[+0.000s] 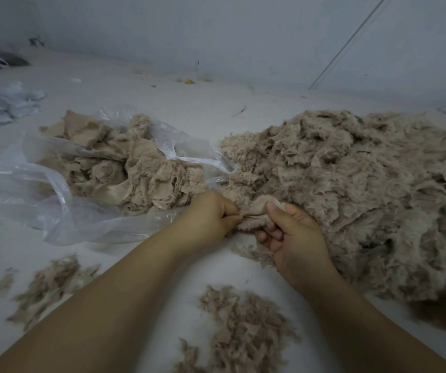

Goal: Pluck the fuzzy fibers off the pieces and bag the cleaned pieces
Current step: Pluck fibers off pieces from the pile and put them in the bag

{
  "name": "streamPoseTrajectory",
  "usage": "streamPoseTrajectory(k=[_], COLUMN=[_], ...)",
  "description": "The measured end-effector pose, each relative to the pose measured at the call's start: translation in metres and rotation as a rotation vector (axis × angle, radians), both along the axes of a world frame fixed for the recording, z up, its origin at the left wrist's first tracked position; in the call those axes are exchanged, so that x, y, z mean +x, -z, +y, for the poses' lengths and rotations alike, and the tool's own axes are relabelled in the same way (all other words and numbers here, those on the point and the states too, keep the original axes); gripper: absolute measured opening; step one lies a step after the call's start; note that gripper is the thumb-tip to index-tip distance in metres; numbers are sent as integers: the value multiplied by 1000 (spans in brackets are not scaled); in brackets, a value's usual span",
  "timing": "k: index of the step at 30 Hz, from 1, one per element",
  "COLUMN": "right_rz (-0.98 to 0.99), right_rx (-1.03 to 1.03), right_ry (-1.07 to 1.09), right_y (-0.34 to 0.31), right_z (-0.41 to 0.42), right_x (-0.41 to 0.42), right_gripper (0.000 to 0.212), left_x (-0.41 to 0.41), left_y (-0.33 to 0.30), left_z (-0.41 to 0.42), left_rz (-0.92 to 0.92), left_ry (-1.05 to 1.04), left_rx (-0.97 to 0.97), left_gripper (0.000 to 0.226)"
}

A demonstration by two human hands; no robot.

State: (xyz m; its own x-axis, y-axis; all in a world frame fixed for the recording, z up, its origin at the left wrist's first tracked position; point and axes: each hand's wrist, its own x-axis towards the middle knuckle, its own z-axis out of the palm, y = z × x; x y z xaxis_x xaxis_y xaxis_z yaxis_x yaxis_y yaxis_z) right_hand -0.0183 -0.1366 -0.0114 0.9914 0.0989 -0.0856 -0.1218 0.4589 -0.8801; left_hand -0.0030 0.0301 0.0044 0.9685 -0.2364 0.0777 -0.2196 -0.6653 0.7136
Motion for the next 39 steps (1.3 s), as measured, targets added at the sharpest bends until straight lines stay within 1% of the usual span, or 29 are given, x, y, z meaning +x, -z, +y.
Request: streamPoseTrajectory(k=[3,7,11,15,17,19,20,22,23,24,26,27,28,29,31,32,34,36,37,39], right_rz=[-6,-4,-12,11,28,40,35,33,38,40,35,27,20,9,-5,-8,-32,-66,-78,-85], right_rx=[-8,-12,-2,20,60,78,75,57,52,55,62,63,67,72,86,89,44,-57,-104,-161], right_ry=[5,16,20,47,68,63,52,42,46,51,55,49,36,17,-12,-18,-40,-67,-73,-63], right_y=[0,0,1,3,5,5,6,6,6,6,5,4,3,3,0,0,-1,-1,1,2], right_z=[0,1,1,0,-1,-2,-2,-1,-1,-1,0,0,0,0,-1,-1,0,1,1,2], right_x=[0,0,0,1,3,3,4,4,4,5,5,4,3,2,1,0,0,0,0,1], right_gripper=[17,13,11,14,21,20,17,16,14,13,15,15,16,17,24,27,24,19,23,37], left_x=[0,-1,-2,-1,0,1,-1,-5,-6,-7,-9,-11,-13,-16,-22,-24,-22,-20,-19,-18], left_y=[0,-1,-3,-3,-1,0,0,-2,-3,-4,-8,-11,-13,-14,-15,-15,-13,-15,-16,-17], left_z=[2,3,8,9,9,8,8,4,3,1,0,-1,-2,-3,-9,-11,-14,-12,-10,-8], left_rz=[31,69,121,141,140,139,127,67,22,-23,-140,-197,-213,-176,-39,-5,13,64,93,146], left_ry=[-14,-21,-42,-64,-98,-113,-104,-59,-54,-67,-128,-145,-134,-102,-51,-48,-89,-134,-144,-153], left_rx=[-45,-100,-175,-186,-227,-249,-235,-212,-227,-267,-340,-342,-356,-383,-432,-432,-455,-576,-635,-699], left_gripper=[30,32,29,28,28,20,21,42,49,50,38,26,14,10,14,16,21,24,24,23])
